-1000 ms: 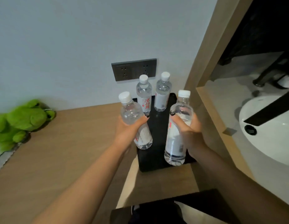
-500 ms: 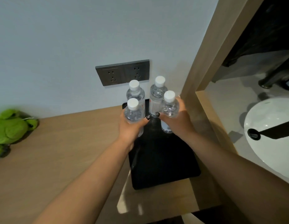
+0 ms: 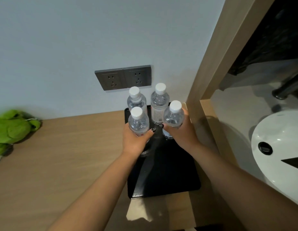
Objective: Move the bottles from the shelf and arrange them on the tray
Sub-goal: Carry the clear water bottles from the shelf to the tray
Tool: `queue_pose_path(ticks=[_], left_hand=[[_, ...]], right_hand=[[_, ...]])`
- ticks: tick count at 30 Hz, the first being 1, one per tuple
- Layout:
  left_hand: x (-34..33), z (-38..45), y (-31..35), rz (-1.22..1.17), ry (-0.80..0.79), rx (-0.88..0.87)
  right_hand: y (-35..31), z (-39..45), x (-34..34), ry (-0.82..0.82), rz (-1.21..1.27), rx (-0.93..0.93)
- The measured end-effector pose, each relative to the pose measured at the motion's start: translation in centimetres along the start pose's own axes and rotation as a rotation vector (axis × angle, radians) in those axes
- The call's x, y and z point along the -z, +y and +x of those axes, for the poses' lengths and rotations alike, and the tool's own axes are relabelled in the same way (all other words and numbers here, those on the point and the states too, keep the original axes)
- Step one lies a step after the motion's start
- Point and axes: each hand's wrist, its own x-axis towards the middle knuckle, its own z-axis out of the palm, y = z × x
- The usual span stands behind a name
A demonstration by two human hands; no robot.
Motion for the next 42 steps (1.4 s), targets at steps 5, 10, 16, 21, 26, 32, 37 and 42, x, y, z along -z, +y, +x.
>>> queue_pose_path(ticks=[5, 10, 16, 21, 26, 32, 37, 42], left_hand=[[-0.1, -1.6, -0.3, 0.074, 0.017, 0.162], [0.5, -3.8, 1.1, 0.121, 0.025, 0.152], [0.9, -6.0, 2.4, 0.182, -0.044, 0.2], [0.7, -8.1, 3.2, 0.293, -0.195, 0.139], [1.6, -10.8, 5.5, 0.392, -0.281, 0.0], [4.6, -14.8, 7.3, 0.529, -0.425, -0.245], [6.6, -20.1, 8.0, 0.659, -0.545, -0.408], [6.5, -24.8, 9.4, 0.69, -0.654, -0.58]], right_hand=[[1.0, -0.1, 1.1, -0.099, -0.141, -0.112], [0.4, -0.3, 2.6, -0.176, -0.196, -0.176], [-1.3, -2.2, 3.2, -0.148, -0.419, -0.117], [-3.4, -6.0, 4.0, -0.177, -0.558, -0.146], [-5.8, -10.7, 5.4, -0.14, -0.597, -0.117], [-8.8, -17.7, 6.1, -0.003, -0.679, -0.089], [-11.2, -24.2, 7.4, 0.114, -0.796, -0.102], [-12.4, -30.8, 10.1, 0.249, -0.782, -0.124]])
